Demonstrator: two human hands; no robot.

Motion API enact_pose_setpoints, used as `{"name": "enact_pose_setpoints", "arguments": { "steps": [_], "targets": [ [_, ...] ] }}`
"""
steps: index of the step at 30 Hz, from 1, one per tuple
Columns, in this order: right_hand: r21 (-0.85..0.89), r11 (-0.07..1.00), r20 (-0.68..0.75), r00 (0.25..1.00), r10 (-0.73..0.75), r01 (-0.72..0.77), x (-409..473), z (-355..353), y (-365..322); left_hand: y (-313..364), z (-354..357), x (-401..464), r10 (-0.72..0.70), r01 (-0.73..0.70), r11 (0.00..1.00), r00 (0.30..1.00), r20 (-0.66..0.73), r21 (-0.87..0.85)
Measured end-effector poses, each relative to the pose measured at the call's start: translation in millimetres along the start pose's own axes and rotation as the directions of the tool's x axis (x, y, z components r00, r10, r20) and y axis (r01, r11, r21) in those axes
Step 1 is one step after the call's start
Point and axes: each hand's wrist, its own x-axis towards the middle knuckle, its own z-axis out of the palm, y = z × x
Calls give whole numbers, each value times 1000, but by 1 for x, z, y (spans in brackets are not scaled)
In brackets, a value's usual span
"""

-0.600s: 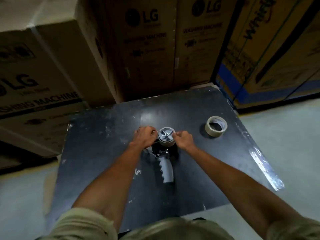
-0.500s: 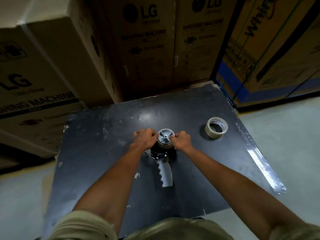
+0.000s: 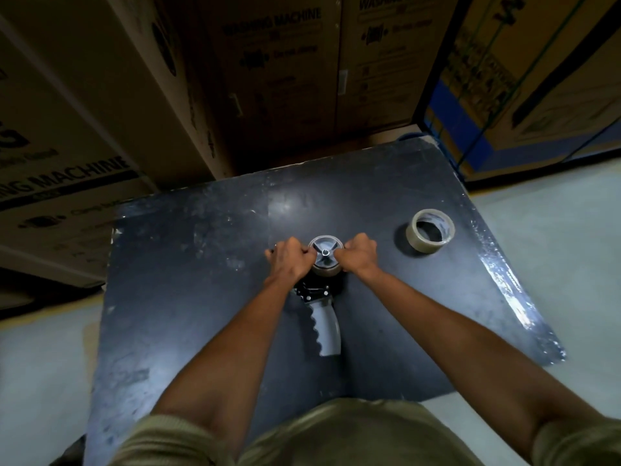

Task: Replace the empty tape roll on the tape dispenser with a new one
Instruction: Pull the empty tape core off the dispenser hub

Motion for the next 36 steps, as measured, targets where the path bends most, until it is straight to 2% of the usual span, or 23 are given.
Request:
{"name": "enact_pose_setpoints", "arguments": {
  "steps": [9, 22, 27, 30, 33, 36],
  "targets": [
    [43, 999, -47, 999, 14, -12, -3, 1, -3, -2, 11, -3, -31, 20, 998, 985, -170, -64],
    [-24, 999, -118, 992, -39, 36, -1, 2, -1, -4, 11, -5, -89, 52, 977, 981, -170, -207],
    [-13, 999, -91, 995, -36, 35, 0, -2, 2, -9, 8, -5, -27, -4, 981, 987, -159, -193],
    [-14, 998, -15, 998, -69, 69, -2, -3, 11, -19, -2, -8, 74, -84, 987, 994, -75, -138],
    [94, 975, 63, 976, -207, 201, -10, -3, 19, -28, -7, -13, 248, -251, 965, 968, 48, 81],
    [137, 936, 134, 930, -342, 324, -15, -2, 25, -25, -3, -16, 263, -265, 937, 964, 38, 228]
  ]
}}
